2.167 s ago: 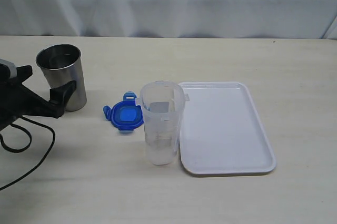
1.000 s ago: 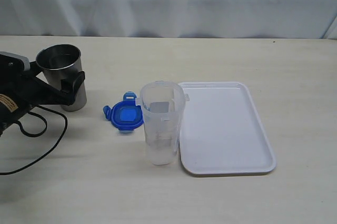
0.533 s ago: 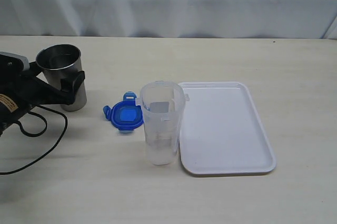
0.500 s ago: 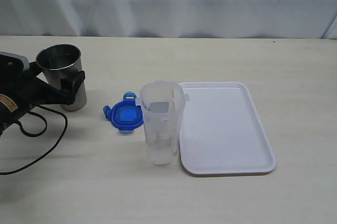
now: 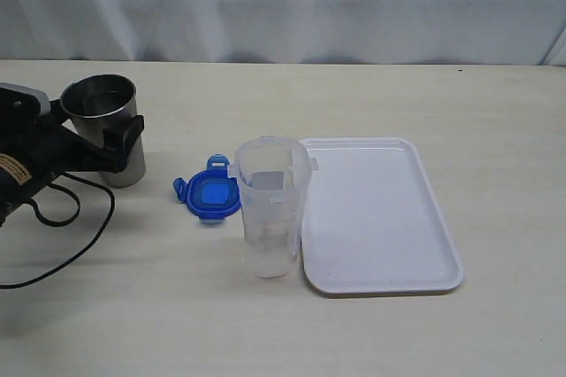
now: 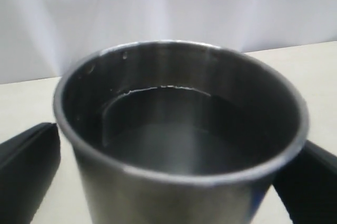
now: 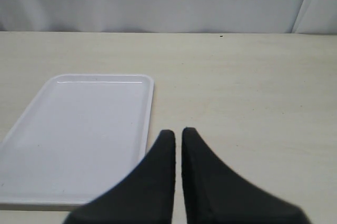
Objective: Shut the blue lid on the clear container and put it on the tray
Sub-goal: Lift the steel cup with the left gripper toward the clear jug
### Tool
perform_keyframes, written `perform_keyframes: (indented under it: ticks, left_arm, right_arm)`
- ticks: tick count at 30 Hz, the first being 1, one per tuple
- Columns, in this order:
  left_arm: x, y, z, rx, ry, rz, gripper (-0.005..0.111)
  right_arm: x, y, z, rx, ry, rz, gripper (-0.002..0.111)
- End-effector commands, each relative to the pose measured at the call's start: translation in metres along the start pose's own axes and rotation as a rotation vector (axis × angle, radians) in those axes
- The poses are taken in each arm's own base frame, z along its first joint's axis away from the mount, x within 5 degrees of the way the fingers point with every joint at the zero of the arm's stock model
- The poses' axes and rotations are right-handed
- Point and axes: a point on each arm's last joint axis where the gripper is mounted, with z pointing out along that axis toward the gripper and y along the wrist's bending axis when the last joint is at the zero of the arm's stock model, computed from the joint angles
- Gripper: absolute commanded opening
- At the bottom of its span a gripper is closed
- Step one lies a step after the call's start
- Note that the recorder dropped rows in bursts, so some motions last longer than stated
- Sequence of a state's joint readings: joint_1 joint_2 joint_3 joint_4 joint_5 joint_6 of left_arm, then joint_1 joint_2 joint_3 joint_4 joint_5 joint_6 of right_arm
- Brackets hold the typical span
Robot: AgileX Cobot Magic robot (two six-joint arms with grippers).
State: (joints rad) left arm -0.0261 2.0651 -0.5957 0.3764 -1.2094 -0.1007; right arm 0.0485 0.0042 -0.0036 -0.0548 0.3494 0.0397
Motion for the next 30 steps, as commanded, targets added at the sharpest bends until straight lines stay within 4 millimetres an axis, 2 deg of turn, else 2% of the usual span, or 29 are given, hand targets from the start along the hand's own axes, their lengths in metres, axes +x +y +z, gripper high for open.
perform_keyframes:
  ticks: [1,13,25,30]
  left_arm:
    - [-0.005,0.001,0.005,0.016,-0.03,0.012,0.105]
    - [-0.008,0.002,0.01,0.025,-0.035,0.019,0.105]
    - [-0.002,0.003,0.01,0.017,0.037,0.021,0.105]
    - [0.008,0.003,0.014,0.022,0.042,0.009,0.105]
  right_arm:
    - [0.001,0.0,0.0,0.004,-0.004,-0.001,0.005]
    - [0.001,0.0,0.0,0.004,-0.004,-0.001,0.005]
    - [0.001,0.0,0.0,0.004,-0.004,-0.001,0.005]
    - [0.001,0.0,0.0,0.004,-0.004,-0.001,0.005]
